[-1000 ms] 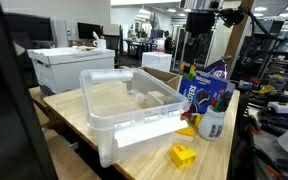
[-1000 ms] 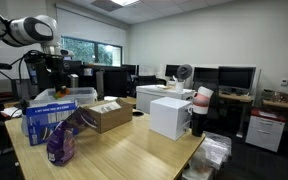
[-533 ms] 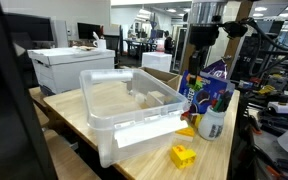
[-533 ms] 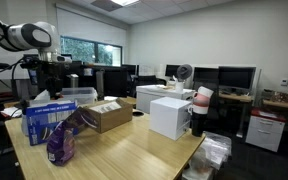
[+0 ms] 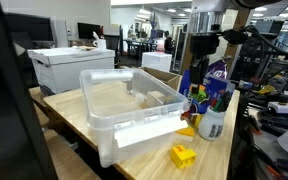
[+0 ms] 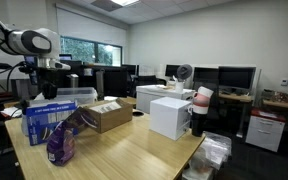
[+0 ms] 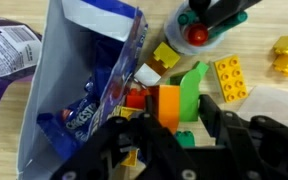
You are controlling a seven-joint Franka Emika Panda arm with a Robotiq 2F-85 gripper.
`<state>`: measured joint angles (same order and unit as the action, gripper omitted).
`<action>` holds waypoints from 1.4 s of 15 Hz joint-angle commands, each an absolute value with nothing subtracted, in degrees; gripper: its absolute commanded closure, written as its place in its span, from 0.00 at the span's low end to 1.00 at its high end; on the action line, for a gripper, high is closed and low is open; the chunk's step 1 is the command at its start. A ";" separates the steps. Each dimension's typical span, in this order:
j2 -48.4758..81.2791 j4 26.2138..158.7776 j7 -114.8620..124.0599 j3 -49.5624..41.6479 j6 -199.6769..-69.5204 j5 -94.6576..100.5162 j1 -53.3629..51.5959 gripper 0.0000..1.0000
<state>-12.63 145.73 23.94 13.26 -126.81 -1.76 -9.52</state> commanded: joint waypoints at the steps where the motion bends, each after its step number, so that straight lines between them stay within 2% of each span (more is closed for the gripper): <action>1: -10.22 146.93 25.86 13.91 -129.21 -4.40 -10.15 0.77; 21: -0.85 146.48 39.62 14.50 -135.01 2.70 -11.14 0.77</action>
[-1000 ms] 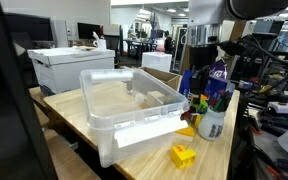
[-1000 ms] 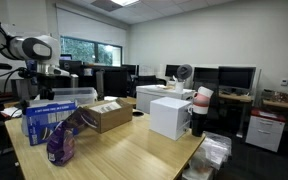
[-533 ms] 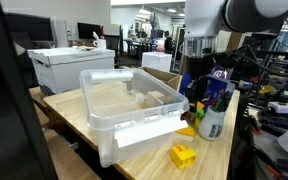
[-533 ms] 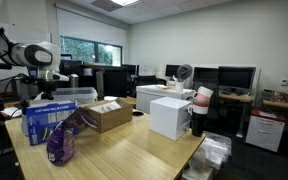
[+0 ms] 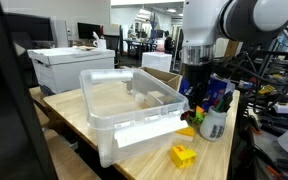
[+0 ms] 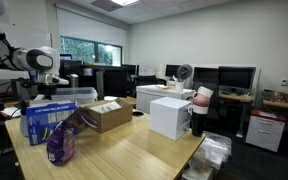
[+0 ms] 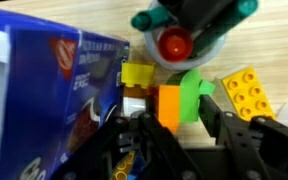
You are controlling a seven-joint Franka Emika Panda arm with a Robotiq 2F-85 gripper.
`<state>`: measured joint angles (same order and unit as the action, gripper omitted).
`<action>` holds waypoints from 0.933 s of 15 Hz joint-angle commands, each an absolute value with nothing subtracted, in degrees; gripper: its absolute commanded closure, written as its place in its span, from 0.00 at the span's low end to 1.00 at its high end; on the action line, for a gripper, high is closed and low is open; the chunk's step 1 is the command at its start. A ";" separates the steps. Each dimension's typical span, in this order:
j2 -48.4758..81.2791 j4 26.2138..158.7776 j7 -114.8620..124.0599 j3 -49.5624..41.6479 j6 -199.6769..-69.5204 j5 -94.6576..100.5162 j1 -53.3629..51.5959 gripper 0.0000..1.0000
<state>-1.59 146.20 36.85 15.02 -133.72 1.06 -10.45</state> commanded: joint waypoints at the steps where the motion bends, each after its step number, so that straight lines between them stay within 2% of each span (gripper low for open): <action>1: -0.73 146.48 39.86 14.42 -134.97 2.86 -11.21 0.77; 3: -0.63 146.25 39.74 14.30 -134.43 2.45 -11.37 0.77; 4: -0.69 146.18 39.43 14.26 -134.22 2.11 -11.43 0.39; 5: -0.83 146.13 39.29 14.25 -134.11 2.09 -11.47 0.27; 11: -1.13 145.89 38.86 14.06 -133.83 1.60 -11.41 0.02; 14: -2.83 145.56 38.10 13.77 -133.50 1.03 -11.25 0.00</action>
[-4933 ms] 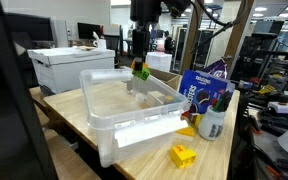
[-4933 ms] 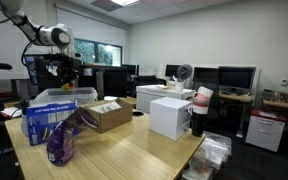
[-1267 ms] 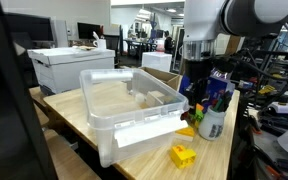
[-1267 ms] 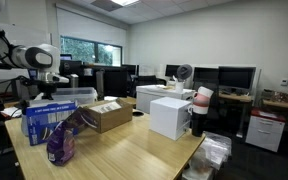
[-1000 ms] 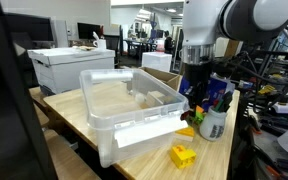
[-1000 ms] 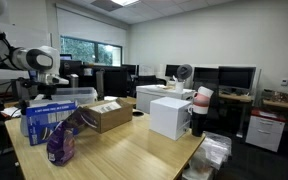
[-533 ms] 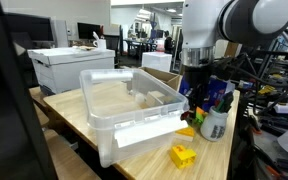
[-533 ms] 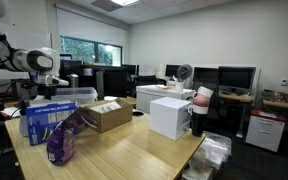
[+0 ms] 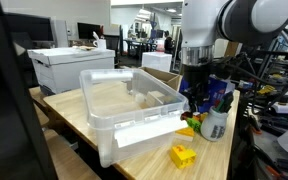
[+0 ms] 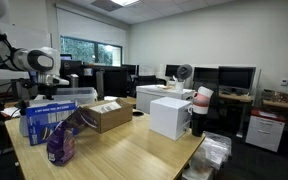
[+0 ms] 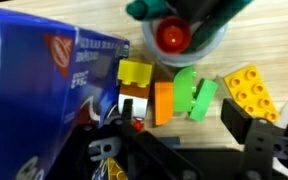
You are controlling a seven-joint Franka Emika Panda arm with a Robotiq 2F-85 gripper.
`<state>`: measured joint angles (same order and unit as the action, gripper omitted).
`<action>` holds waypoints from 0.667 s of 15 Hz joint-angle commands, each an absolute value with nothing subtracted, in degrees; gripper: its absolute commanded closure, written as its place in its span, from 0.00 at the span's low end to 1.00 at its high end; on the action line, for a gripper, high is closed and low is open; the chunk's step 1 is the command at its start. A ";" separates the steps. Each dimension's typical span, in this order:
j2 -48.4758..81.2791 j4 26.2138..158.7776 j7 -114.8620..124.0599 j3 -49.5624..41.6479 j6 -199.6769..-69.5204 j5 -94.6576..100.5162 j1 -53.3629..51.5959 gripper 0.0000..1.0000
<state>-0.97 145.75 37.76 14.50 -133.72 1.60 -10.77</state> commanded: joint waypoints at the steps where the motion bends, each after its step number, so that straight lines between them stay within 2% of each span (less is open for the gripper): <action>1: -3.59 145.44 37.92 13.68 -133.43 0.83 -11.21 0.00; 10: -14.08 144.93 39.42 13.95 -134.05 4.53 -10.03 0.00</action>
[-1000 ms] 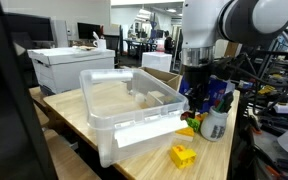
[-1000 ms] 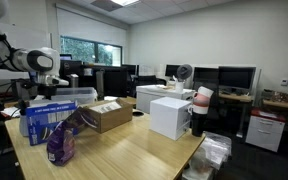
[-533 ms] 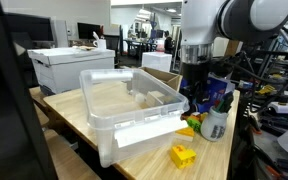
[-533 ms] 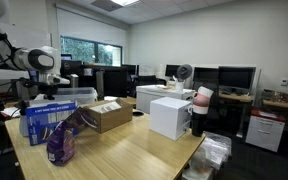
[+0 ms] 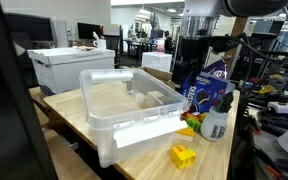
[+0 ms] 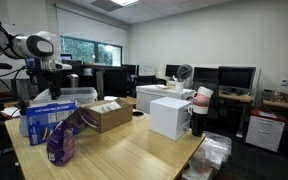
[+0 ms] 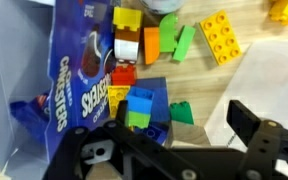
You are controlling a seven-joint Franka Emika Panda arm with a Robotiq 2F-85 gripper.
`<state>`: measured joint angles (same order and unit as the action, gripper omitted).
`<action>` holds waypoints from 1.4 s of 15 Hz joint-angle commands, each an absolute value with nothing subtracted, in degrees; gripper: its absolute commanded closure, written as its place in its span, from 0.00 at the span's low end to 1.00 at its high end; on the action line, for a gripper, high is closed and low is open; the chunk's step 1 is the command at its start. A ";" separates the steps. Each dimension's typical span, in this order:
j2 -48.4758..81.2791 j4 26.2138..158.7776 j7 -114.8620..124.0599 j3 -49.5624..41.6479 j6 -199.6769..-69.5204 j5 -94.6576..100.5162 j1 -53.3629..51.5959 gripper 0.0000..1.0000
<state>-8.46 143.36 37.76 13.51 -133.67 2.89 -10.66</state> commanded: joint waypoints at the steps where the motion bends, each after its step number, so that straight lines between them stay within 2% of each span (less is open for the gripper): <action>1: -15.17 145.02 39.54 14.05 -134.50 4.24 -9.87 0.00; 8: -18.21 143.67 37.18 14.50 -138.12 -1.00 -10.63 0.00; 21: -1.16 132.31 25.02 19.33 -148.64 -4.95 -17.28 0.00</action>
<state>-6.43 136.10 29.66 18.73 -147.07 -3.25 -16.40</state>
